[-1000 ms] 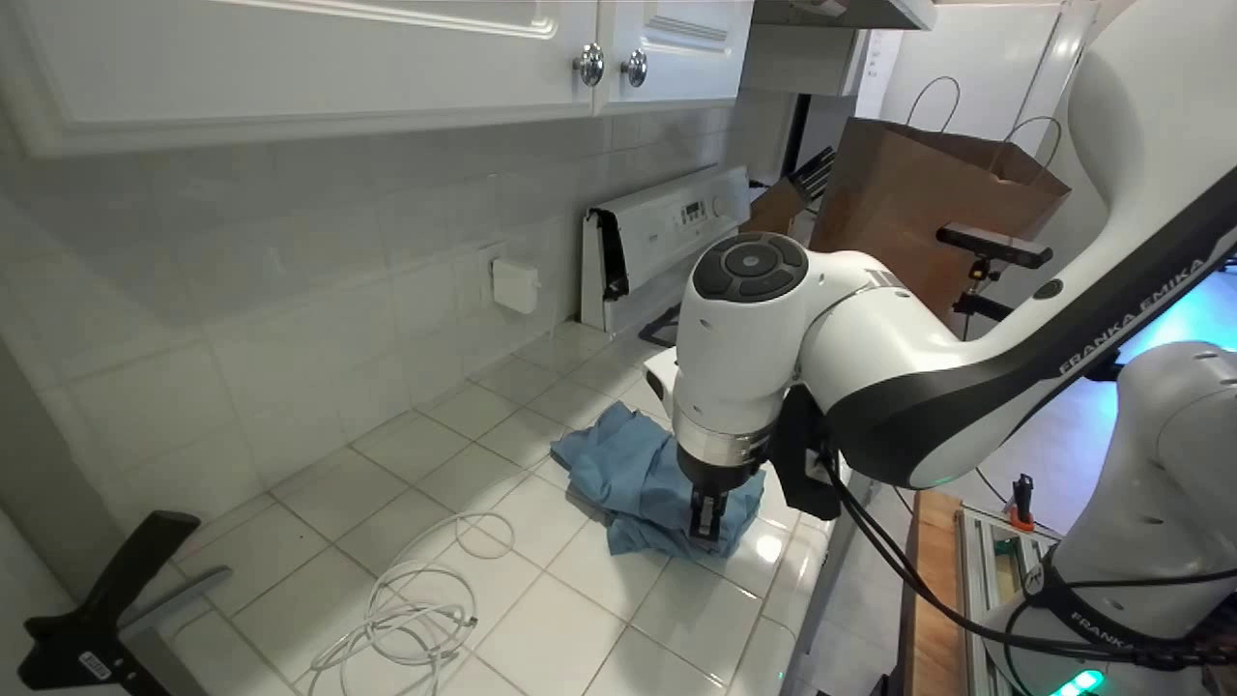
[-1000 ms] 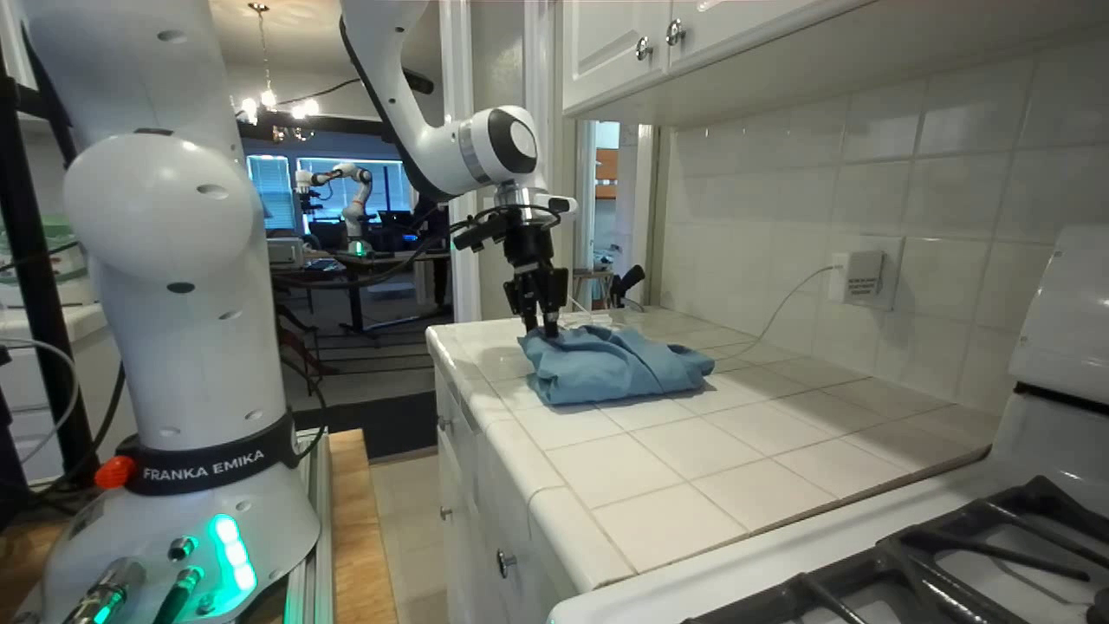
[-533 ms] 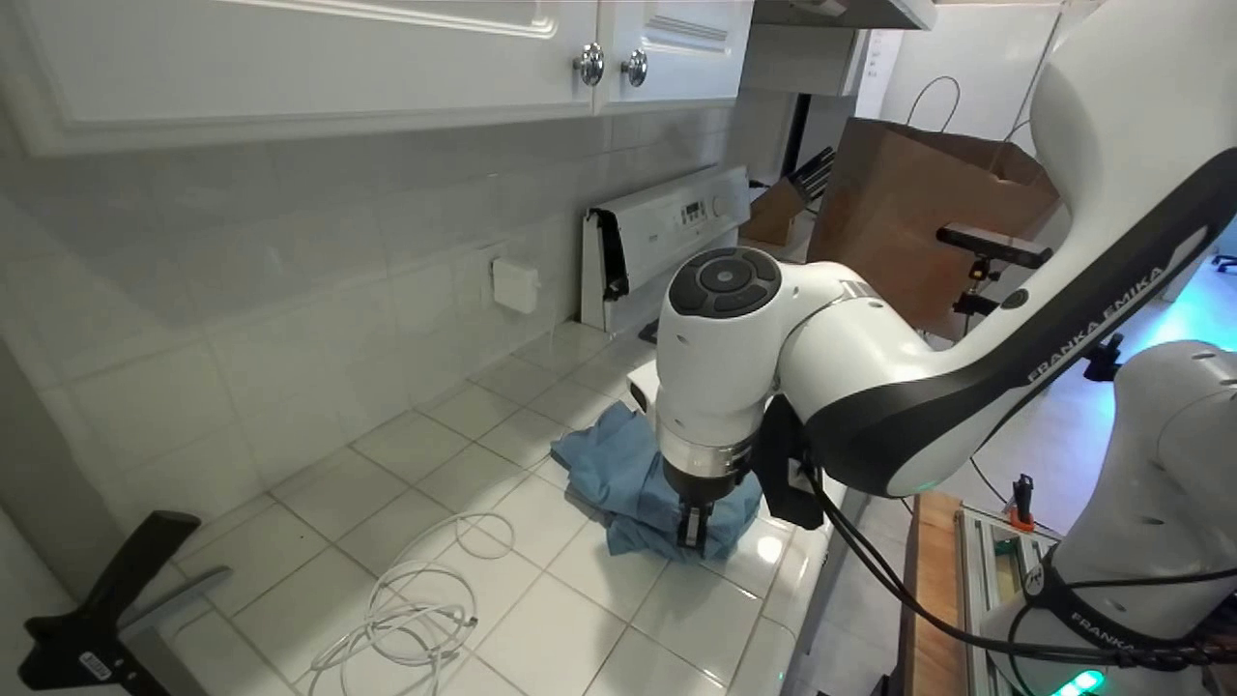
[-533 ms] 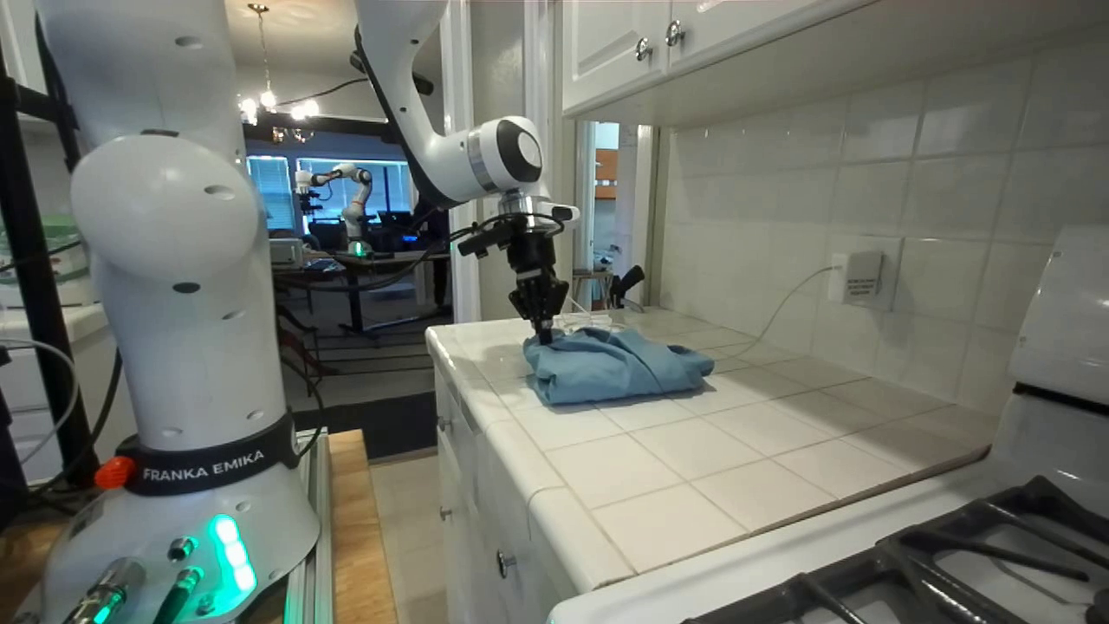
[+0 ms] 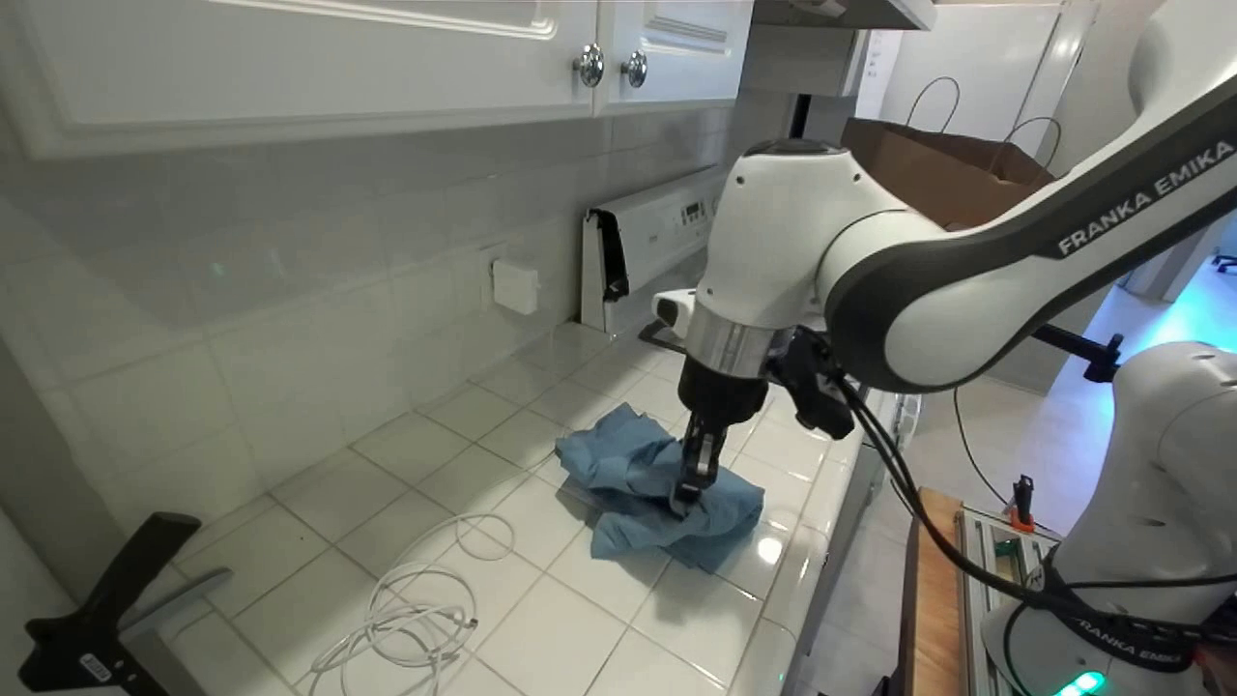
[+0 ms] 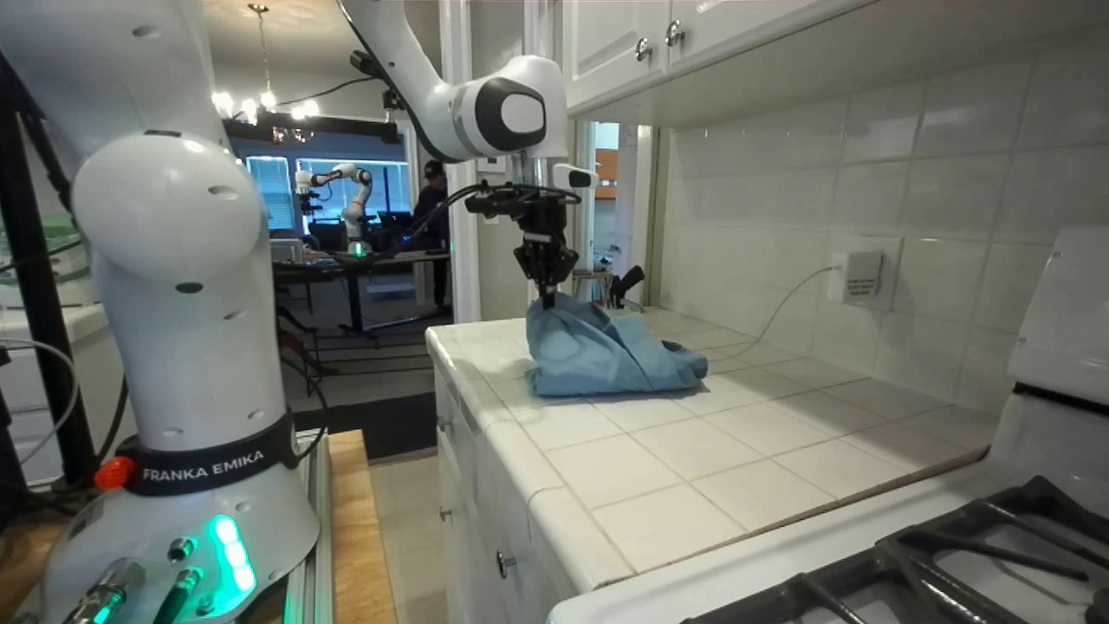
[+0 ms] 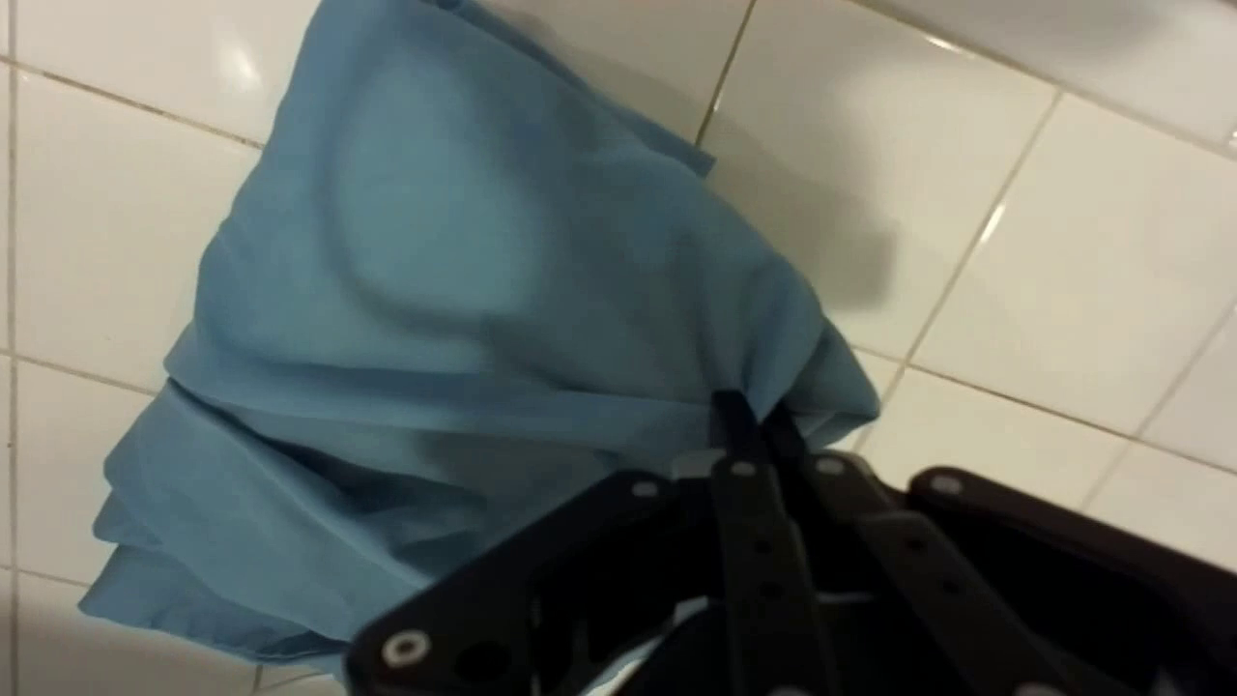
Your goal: Unfold the blue towel
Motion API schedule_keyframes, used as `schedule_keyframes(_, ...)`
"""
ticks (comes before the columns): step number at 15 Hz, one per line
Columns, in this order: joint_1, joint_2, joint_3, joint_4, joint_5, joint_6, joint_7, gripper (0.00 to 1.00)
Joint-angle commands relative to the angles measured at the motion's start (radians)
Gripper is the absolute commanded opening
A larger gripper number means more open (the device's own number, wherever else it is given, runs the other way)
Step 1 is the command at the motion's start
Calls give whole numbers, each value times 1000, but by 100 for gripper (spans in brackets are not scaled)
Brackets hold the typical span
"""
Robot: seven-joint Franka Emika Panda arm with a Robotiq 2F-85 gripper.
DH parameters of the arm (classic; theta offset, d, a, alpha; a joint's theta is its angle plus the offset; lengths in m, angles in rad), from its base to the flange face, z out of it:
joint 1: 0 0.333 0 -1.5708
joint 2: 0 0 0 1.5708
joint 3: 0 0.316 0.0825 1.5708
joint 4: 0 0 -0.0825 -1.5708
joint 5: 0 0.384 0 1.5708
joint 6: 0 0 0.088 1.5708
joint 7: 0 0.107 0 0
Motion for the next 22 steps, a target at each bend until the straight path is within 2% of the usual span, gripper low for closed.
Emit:
schedule_keyframes(1,61,-252,-116,-162,236,34,-193,1)
schedule_keyframes(3,79,-364,-180,-238,320,43,-238,1)
schedule_keyframes(5,55,-473,-216,-313,323,44,-235,1)
schedule_keyframes(6,10,-445,-225,-201,266,-32,-196,1)
schedule_keyframes(10,-87,-573,-309,-197,226,-96,-215,1)
schedule_keyframes(12,-124,-615,-382,-186,221,-152,-260,1)
schedule_keyframes(16,-164,-653,-552,-179,256,-253,-383,1)
schedule_keyframes(22,-256,-613,-769,-179,259,-350,-525,1)
